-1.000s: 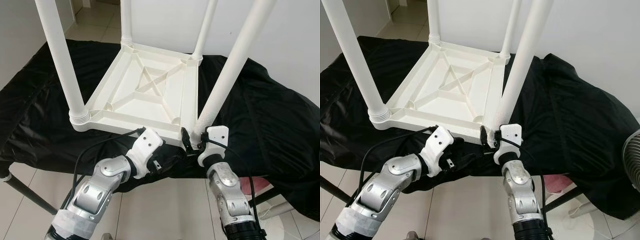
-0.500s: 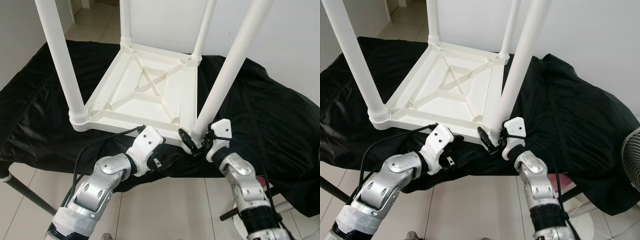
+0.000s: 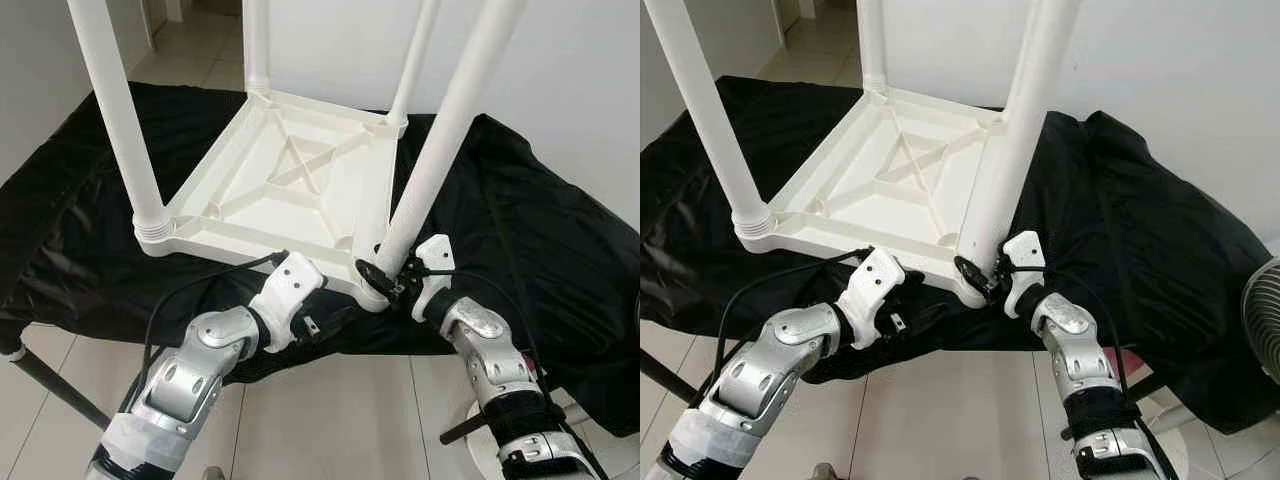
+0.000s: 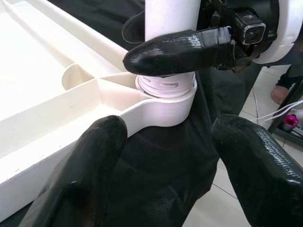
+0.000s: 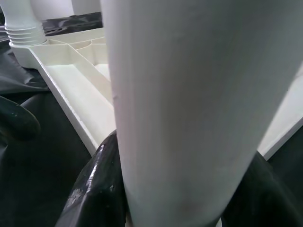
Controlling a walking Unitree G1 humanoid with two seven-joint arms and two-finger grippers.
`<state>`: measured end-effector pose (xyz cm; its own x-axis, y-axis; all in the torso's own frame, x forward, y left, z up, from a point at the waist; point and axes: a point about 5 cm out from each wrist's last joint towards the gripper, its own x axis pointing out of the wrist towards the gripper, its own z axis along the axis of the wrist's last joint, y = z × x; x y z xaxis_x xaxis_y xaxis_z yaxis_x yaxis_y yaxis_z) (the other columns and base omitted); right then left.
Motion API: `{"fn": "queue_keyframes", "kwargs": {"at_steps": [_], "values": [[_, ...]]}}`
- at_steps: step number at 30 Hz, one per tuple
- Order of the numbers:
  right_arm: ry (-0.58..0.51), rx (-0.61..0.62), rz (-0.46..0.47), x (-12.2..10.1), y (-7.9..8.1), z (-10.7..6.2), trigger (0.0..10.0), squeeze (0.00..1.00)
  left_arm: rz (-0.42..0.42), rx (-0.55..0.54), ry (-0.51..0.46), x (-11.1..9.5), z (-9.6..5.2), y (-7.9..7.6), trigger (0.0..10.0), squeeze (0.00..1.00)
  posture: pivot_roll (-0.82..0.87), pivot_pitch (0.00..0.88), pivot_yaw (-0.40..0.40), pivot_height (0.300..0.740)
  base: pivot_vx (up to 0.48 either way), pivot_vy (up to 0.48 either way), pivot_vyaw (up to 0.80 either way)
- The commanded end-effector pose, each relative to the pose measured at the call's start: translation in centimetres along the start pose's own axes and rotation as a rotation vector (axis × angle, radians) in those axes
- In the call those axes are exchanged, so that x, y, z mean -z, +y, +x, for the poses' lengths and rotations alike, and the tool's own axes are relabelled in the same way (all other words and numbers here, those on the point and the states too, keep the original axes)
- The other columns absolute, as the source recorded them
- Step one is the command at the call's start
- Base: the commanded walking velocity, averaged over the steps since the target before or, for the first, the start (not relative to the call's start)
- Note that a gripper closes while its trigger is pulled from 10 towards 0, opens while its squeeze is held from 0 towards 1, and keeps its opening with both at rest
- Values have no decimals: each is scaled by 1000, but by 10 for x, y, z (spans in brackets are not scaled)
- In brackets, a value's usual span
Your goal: Building children table
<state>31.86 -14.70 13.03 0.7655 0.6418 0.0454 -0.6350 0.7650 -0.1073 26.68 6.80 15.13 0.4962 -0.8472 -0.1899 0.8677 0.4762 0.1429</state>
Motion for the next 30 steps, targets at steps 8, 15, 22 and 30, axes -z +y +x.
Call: {"fn": "queue_keyframes", "kwargs": {"at_steps": [8, 15, 22, 30], "values": [[-3, 42, 61, 2, 2, -1, 10000, 0, 5, 11, 10, 2, 1, -4, 10000, 0, 34, 22, -94, 740, 0, 0, 0], [-88, 144, 86, -4, 9, 0, 10000, 0, 3, 15, 9, 2, 2, -6, 10000, 0, 31, 20, -97, 740, 0, 0, 0], [-92, 351, 107, -1, 15, -1, 10000, 0, -3, 18, 9, 3, 2, -7, 10000, 0, 26, 19, -99, 740, 0, 0, 0], [-31, 639, 82, 8, 26, -5, 10000, 0, -5, 28, 8, 3, 3, -9, 10000, 0, 17, 30, -96, 740, 0, 0, 0]]}}
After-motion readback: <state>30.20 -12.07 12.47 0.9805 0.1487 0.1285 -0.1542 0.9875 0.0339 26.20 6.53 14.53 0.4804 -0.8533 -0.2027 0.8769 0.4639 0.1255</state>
